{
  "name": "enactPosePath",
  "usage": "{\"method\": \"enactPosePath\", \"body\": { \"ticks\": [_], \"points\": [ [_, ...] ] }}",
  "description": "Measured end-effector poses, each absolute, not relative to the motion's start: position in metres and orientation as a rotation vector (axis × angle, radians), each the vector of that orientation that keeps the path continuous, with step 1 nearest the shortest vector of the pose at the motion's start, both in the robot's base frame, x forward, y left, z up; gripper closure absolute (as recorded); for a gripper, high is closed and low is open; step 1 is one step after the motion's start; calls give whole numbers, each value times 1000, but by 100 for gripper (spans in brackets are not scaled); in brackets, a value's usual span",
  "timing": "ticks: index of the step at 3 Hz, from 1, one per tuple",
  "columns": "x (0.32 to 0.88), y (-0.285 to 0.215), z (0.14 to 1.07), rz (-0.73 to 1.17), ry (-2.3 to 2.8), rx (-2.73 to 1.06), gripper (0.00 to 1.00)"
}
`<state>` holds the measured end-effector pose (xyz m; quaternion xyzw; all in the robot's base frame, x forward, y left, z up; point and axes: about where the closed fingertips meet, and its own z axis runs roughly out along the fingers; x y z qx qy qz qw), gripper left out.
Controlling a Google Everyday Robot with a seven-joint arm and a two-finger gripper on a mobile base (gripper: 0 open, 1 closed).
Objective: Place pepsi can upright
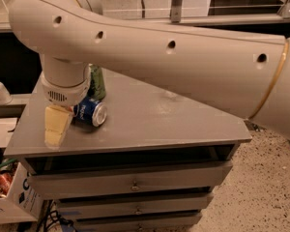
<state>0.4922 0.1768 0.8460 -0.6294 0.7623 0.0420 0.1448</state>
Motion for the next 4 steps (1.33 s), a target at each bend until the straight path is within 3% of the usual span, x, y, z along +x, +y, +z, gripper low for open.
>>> {"method": "enactPosePath", "body": {
  "ticks": [2,3,4],
  "points": [
    [507,181,836,52,2271,-1802,0],
    [513,183,834,31,2324,-1781,16],
    [516,181,830,6,2382,-1748,38]
  ]
}}
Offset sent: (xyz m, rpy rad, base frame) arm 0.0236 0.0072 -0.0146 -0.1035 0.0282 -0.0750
